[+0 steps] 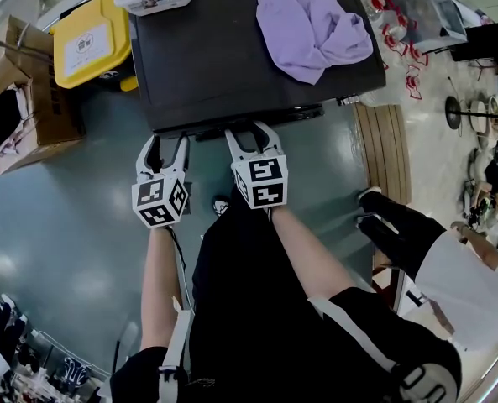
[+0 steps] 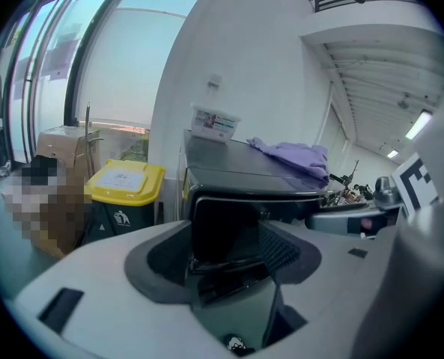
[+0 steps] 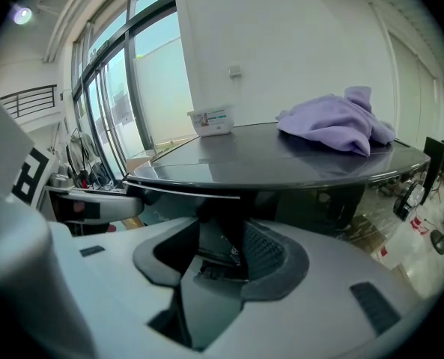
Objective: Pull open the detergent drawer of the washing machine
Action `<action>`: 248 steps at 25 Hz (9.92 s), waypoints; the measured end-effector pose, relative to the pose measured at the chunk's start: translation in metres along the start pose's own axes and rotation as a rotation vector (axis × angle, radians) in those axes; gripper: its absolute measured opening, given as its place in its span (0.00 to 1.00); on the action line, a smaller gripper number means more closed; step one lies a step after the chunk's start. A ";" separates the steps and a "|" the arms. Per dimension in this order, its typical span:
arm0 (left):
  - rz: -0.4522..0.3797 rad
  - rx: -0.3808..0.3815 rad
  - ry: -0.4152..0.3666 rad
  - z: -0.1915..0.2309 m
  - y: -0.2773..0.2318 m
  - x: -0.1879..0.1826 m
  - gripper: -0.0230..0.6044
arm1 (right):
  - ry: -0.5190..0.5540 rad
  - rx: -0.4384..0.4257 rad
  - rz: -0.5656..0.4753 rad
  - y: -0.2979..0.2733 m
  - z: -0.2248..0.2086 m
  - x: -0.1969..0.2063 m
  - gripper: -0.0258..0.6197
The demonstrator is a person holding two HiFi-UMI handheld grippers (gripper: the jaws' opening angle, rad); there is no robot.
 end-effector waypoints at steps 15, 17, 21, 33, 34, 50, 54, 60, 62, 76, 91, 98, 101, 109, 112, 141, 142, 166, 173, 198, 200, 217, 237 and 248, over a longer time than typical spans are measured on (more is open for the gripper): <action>0.040 -0.008 -0.031 -0.001 0.000 -0.001 0.46 | 0.008 0.000 0.004 0.002 -0.001 0.001 0.31; 0.043 -0.011 -0.031 -0.001 0.001 -0.002 0.46 | 0.011 -0.004 0.006 0.002 -0.001 0.001 0.30; 0.052 -0.011 -0.029 -0.002 0.002 -0.001 0.46 | 0.013 -0.008 0.009 0.003 -0.001 0.001 0.30; 0.054 -0.020 -0.024 -0.003 0.002 -0.001 0.46 | 0.020 -0.007 0.013 0.003 0.000 0.001 0.28; 0.054 -0.021 -0.025 -0.003 0.002 -0.001 0.46 | 0.022 -0.007 0.013 0.003 -0.001 0.001 0.28; 0.056 -0.039 -0.043 -0.010 0.014 0.008 0.46 | 0.049 0.003 0.015 0.015 0.002 0.012 0.28; 0.049 -0.033 -0.060 -0.014 0.018 0.012 0.46 | 0.065 -0.004 0.024 0.019 0.001 0.014 0.29; -0.036 0.024 -0.030 -0.008 0.018 0.015 0.46 | 0.136 -0.055 0.014 0.014 -0.007 0.015 0.42; -0.050 0.041 -0.045 -0.007 0.016 0.016 0.46 | 0.153 -0.078 0.015 0.012 -0.009 0.013 0.45; -0.035 0.115 -0.106 -0.001 0.011 0.017 0.47 | 0.181 -0.156 0.030 0.011 -0.006 0.011 0.34; -0.020 0.087 -0.102 -0.015 0.029 0.026 0.47 | 0.154 -0.131 0.027 0.031 -0.003 0.026 0.33; -0.020 0.084 -0.099 -0.022 0.038 0.032 0.47 | 0.154 -0.124 0.020 0.041 -0.002 0.034 0.33; -0.020 0.078 -0.097 -0.026 0.042 0.034 0.47 | 0.153 -0.118 0.018 0.046 -0.001 0.037 0.33; -0.041 0.078 -0.082 -0.031 0.053 0.038 0.47 | 0.148 -0.110 0.020 0.055 0.001 0.044 0.33; -0.042 0.077 -0.083 -0.033 0.056 0.040 0.47 | 0.147 -0.108 0.018 0.058 0.002 0.046 0.33; -0.058 0.086 -0.074 -0.046 0.085 0.056 0.47 | 0.136 -0.064 0.006 0.087 0.012 0.070 0.33; -0.060 0.087 -0.075 -0.046 0.086 0.058 0.47 | 0.136 -0.064 0.006 0.088 0.013 0.071 0.33; -0.033 0.039 -0.093 -0.067 0.111 0.075 0.47 | 0.116 -0.084 0.012 0.110 0.011 0.097 0.32; -0.039 0.023 -0.091 -0.073 0.120 0.077 0.47 | 0.130 -0.090 0.014 0.120 0.012 0.101 0.31; -0.038 0.006 -0.079 -0.088 0.146 0.097 0.47 | 0.126 -0.090 0.027 0.143 0.016 0.125 0.31; -0.036 0.006 -0.078 -0.090 0.148 0.099 0.47 | 0.126 -0.090 0.028 0.146 0.016 0.128 0.31; -0.034 0.004 -0.077 -0.100 0.166 0.111 0.47 | 0.128 -0.088 0.032 0.163 0.019 0.144 0.31; -0.038 -0.002 -0.068 -0.108 0.176 0.119 0.47 | 0.133 -0.088 0.030 0.174 0.019 0.153 0.31; -0.038 -0.006 -0.068 -0.113 0.180 0.121 0.47 | 0.133 -0.090 0.032 0.179 0.018 0.156 0.31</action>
Point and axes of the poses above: the fingertips, and each gripper's own axes: y backward along the fingers, z to its left, x out of its underside, the point moved 9 cm from there along y, backward along the fingers, and after that the axes turned 10 degrees about -y, right-handed, at the moved point
